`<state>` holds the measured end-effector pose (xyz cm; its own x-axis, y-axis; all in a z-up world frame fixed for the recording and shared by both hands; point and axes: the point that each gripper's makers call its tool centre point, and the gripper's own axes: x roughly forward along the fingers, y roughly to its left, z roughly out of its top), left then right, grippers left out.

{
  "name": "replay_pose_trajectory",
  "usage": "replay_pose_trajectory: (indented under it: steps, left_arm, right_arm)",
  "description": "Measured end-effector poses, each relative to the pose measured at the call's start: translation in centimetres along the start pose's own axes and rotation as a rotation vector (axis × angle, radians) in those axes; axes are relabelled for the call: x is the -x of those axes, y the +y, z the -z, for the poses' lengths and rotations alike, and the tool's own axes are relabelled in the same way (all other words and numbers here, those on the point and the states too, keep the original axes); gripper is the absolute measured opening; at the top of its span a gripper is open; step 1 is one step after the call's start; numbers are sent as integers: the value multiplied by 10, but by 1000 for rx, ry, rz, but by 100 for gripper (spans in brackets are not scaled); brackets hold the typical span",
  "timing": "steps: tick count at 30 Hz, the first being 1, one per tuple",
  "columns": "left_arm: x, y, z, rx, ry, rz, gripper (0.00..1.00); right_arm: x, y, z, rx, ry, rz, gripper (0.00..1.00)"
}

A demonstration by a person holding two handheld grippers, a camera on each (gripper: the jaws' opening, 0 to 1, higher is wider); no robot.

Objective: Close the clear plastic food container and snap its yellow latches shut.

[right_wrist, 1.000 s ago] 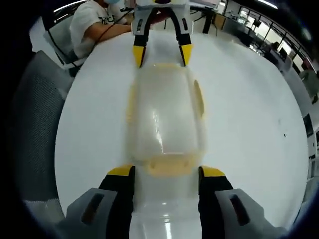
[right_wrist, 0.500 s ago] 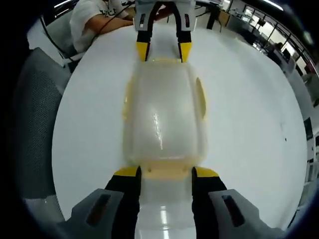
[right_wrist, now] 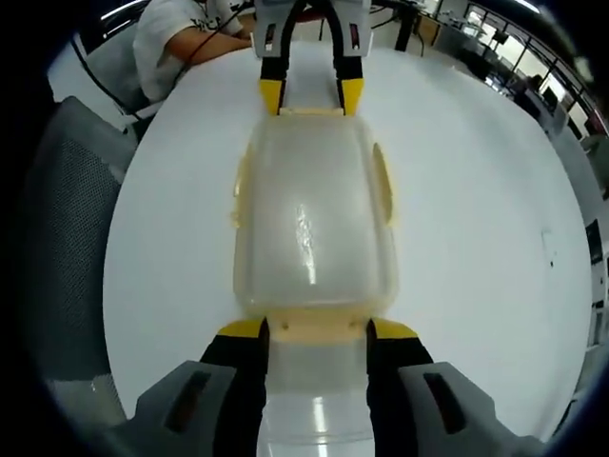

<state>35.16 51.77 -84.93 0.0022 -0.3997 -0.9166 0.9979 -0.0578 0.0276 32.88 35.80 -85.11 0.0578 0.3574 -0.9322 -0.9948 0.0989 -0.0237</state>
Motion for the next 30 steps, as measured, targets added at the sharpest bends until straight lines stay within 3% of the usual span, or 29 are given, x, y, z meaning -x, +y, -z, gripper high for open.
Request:
replay_pose_trajectory:
  steps: [25, 30]
  left_arm:
    - [10, -6, -5, 0, -28, -1, 32]
    - [17, -7, -4, -13, -17, 5, 32]
  right_arm:
    - [6, 4, -2, -14, -9, -9, 36]
    - [12, 8, -10, -21, -20, -17, 36]
